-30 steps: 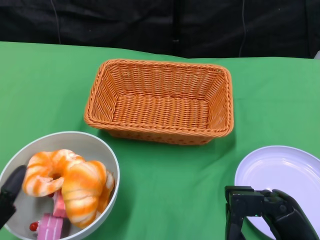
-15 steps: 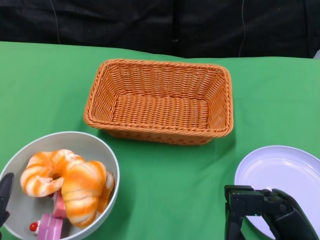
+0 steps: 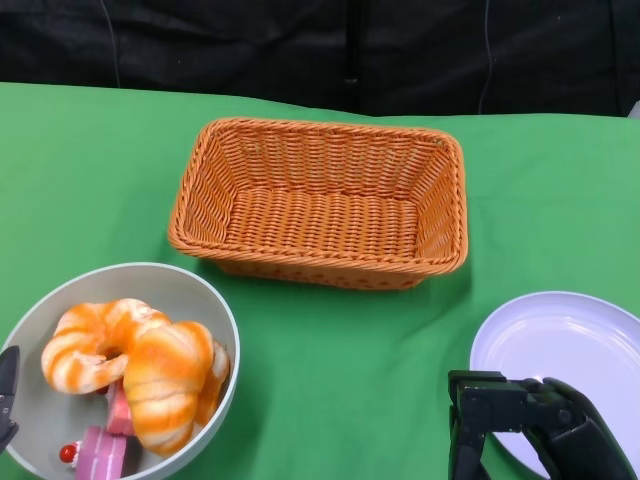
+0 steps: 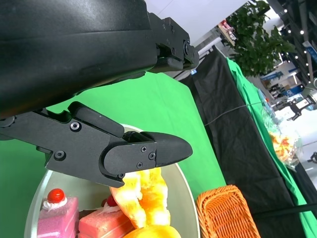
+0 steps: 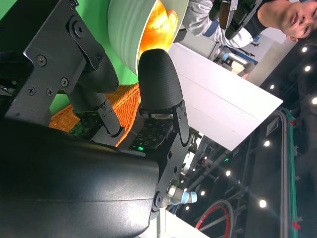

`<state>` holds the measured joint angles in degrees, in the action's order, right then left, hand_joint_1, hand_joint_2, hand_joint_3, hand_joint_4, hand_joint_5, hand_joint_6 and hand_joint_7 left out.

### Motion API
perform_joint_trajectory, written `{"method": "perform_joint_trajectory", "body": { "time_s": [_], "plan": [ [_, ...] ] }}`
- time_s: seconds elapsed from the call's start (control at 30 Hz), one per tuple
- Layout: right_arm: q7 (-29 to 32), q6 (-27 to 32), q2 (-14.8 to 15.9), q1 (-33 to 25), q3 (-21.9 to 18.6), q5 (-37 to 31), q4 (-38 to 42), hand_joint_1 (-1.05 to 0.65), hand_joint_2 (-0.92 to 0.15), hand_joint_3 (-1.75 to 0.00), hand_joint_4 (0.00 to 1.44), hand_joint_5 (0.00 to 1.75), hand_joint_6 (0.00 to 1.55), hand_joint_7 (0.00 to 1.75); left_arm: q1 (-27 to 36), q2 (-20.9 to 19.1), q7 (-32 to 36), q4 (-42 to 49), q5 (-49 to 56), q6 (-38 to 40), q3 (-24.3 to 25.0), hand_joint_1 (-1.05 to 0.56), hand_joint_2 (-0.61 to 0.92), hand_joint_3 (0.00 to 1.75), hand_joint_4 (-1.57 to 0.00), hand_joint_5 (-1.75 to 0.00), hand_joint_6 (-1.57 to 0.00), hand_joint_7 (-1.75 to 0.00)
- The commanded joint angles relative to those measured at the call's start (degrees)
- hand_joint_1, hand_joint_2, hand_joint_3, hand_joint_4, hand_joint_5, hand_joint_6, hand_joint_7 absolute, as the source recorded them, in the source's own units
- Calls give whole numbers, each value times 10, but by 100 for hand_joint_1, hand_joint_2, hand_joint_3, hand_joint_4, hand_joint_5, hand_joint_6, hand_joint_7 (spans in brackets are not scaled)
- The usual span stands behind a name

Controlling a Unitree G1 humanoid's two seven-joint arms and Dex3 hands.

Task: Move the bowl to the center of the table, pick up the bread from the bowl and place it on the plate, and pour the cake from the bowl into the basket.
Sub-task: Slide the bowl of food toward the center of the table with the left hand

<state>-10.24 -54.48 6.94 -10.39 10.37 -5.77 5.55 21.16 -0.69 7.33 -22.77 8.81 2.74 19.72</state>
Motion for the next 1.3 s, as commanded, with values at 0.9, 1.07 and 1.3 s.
{"method": "perform_joint_trajectory", "body": {
  "time_s": [0.9,1.07,1.3],
  "plan": [
    [5,-1,6,-2,-8,0,-7,23,-12,-175,97,170,92,147,-3,-44,-73,-2,-166,134,27,-75,92,75,0,-6,-4,0],
    [5,2,6,-5,-8,0,-12,23,-12,-175,97,170,93,147,-3,-50,-91,-8,-192,162,31,-74,92,76,0,-2,-1,0],
    [4,-1,7,-9,-9,1,-14,24,-13,-175,98,170,93,147,1,-58,-118,-22,-246,216,39,-72,92,76,0,0,0,0]
  ]
}}
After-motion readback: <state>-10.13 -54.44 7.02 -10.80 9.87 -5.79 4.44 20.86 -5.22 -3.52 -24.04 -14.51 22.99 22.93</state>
